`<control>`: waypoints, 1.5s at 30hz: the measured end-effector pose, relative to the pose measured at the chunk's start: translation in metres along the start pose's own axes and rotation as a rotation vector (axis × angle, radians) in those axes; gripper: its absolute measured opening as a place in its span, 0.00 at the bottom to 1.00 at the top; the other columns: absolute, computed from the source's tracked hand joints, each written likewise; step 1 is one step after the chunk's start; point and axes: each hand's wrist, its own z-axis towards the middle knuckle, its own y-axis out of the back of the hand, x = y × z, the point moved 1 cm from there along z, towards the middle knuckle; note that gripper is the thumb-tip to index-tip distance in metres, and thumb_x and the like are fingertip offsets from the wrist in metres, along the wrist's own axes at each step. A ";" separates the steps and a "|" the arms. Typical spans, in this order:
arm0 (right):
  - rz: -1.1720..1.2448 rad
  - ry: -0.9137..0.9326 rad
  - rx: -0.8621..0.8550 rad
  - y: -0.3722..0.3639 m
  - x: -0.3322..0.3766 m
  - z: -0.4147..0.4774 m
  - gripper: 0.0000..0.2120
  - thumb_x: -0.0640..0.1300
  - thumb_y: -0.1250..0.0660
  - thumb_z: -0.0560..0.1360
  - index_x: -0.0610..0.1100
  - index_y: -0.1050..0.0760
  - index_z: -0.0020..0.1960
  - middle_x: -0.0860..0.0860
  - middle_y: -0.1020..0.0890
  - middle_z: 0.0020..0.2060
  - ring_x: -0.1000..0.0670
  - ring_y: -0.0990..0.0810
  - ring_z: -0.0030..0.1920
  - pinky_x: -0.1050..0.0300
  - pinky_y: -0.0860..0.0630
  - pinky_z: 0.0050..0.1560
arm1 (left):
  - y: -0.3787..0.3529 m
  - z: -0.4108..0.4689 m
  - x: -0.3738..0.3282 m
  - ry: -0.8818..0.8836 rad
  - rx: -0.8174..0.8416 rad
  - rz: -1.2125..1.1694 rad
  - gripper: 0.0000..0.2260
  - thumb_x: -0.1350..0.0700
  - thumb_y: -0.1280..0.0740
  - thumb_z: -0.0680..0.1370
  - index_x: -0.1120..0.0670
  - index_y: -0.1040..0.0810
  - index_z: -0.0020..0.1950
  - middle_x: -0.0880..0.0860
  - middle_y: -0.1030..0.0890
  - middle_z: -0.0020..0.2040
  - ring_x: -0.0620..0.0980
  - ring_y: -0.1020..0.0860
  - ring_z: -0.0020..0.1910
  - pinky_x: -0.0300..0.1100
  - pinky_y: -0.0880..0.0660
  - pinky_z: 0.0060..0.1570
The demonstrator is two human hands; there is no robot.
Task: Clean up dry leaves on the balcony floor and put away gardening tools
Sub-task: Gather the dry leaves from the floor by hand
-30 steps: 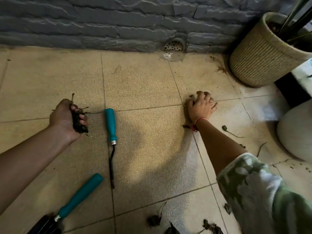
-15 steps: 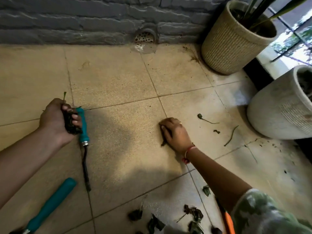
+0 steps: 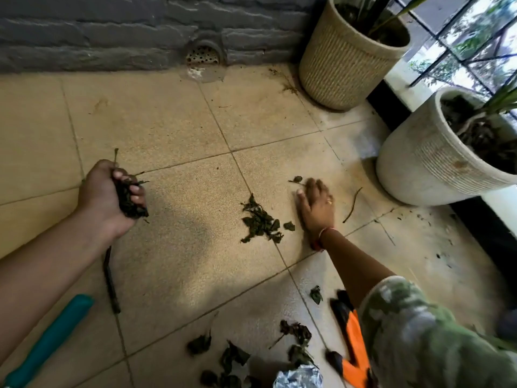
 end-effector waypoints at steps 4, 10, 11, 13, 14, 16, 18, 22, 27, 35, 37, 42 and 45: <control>0.043 0.304 0.104 -0.011 0.037 -0.030 0.30 0.61 0.54 0.78 0.49 0.44 0.76 0.48 0.43 0.76 0.48 0.46 0.75 0.47 0.52 0.75 | 0.002 -0.007 0.010 0.003 -0.037 -0.050 0.21 0.53 0.46 0.77 0.51 0.37 0.22 0.45 0.36 0.21 0.42 0.37 0.18 0.28 0.42 0.21; 0.181 0.289 0.022 -0.003 0.024 -0.055 0.30 0.68 0.53 0.76 0.56 0.41 0.74 0.54 0.42 0.75 0.50 0.45 0.74 0.46 0.45 0.71 | -0.003 -0.023 0.028 0.031 -0.026 -0.077 0.17 0.56 0.43 0.72 0.51 0.37 0.22 0.45 0.36 0.21 0.42 0.36 0.18 0.28 0.41 0.21; 0.138 0.150 -0.086 0.005 0.010 -0.048 0.31 0.68 0.51 0.76 0.55 0.43 0.75 0.54 0.44 0.76 0.50 0.48 0.75 0.45 0.47 0.72 | -0.004 -0.026 0.032 0.032 -0.032 -0.089 0.19 0.55 0.44 0.75 0.51 0.37 0.22 0.45 0.36 0.21 0.42 0.36 0.18 0.28 0.41 0.21; -0.024 -0.121 -0.157 0.025 -0.028 -0.031 0.34 0.66 0.52 0.77 0.50 0.50 0.77 0.49 0.50 0.77 0.47 0.53 0.76 0.42 0.52 0.74 | -0.005 -0.028 0.039 0.036 -0.033 -0.102 0.20 0.53 0.45 0.77 0.50 0.37 0.24 0.45 0.35 0.21 0.42 0.35 0.18 0.28 0.41 0.21; -0.069 -0.222 -0.118 0.034 -0.047 -0.026 0.36 0.67 0.53 0.77 0.48 0.54 0.78 0.46 0.52 0.77 0.45 0.55 0.76 0.42 0.55 0.75 | -0.006 -0.030 0.043 0.041 -0.031 -0.104 0.19 0.54 0.45 0.77 0.50 0.37 0.25 0.45 0.35 0.21 0.43 0.35 0.19 0.28 0.41 0.21; -0.046 -0.287 -0.008 0.039 -0.072 -0.022 0.39 0.69 0.54 0.76 0.46 0.56 0.78 0.43 0.53 0.77 0.43 0.54 0.76 0.43 0.55 0.75 | -0.008 -0.034 0.049 0.056 -0.019 -0.108 0.16 0.55 0.43 0.73 0.50 0.37 0.25 0.45 0.35 0.21 0.43 0.35 0.19 0.28 0.40 0.21; -0.007 -0.190 0.056 0.031 -0.070 -0.026 0.39 0.68 0.53 0.76 0.46 0.55 0.78 0.44 0.52 0.77 0.43 0.53 0.76 0.44 0.52 0.75 | -0.011 -0.037 0.054 0.064 -0.018 -0.121 0.14 0.56 0.42 0.72 0.50 0.37 0.25 0.45 0.34 0.22 0.43 0.35 0.19 0.28 0.40 0.21; 0.002 0.107 0.067 0.007 -0.016 -0.034 0.37 0.67 0.54 0.76 0.46 0.51 0.77 0.45 0.49 0.77 0.44 0.49 0.76 0.44 0.49 0.74 | -0.014 -0.042 0.061 0.062 -0.002 -0.142 0.15 0.55 0.43 0.76 0.49 0.37 0.28 0.45 0.33 0.22 0.43 0.34 0.19 0.29 0.39 0.21; 0.206 0.390 0.141 -0.010 0.045 -0.017 0.28 0.60 0.51 0.78 0.49 0.40 0.74 0.47 0.37 0.73 0.48 0.38 0.72 0.46 0.38 0.71 | -0.005 -0.042 0.057 0.058 0.007 -0.169 0.19 0.53 0.45 0.77 0.50 0.36 0.25 0.46 0.34 0.21 0.43 0.34 0.18 0.29 0.40 0.19; 0.067 0.451 0.205 -0.010 0.071 0.023 0.29 0.60 0.52 0.78 0.49 0.43 0.75 0.47 0.37 0.73 0.45 0.40 0.73 0.43 0.42 0.72 | 0.019 -0.036 0.061 0.072 -0.047 -0.185 0.18 0.51 0.44 0.79 0.49 0.37 0.28 0.45 0.33 0.21 0.42 0.34 0.18 0.29 0.39 0.19; -0.030 0.626 0.283 -0.017 0.071 0.004 0.28 0.60 0.55 0.79 0.52 0.45 0.76 0.51 0.41 0.75 0.48 0.46 0.75 0.43 0.50 0.74 | 0.019 -0.035 0.064 0.075 -0.048 -0.188 0.19 0.51 0.44 0.79 0.49 0.37 0.28 0.46 0.33 0.21 0.43 0.34 0.19 0.29 0.39 0.19; -0.100 0.832 0.394 -0.012 0.047 -0.051 0.27 0.59 0.56 0.80 0.49 0.39 0.74 0.50 0.35 0.73 0.50 0.43 0.75 0.45 0.46 0.74 | 0.013 -0.037 0.071 0.073 -0.052 -0.173 0.20 0.51 0.44 0.79 0.49 0.36 0.26 0.46 0.34 0.21 0.43 0.34 0.19 0.28 0.40 0.20; 0.069 0.682 0.277 0.004 0.026 -0.089 0.26 0.61 0.51 0.78 0.53 0.38 0.73 0.54 0.35 0.72 0.52 0.41 0.73 0.44 0.41 0.72 | 0.009 -0.041 0.074 0.079 -0.051 -0.177 0.21 0.52 0.44 0.78 0.50 0.36 0.24 0.46 0.33 0.21 0.43 0.34 0.19 0.28 0.40 0.20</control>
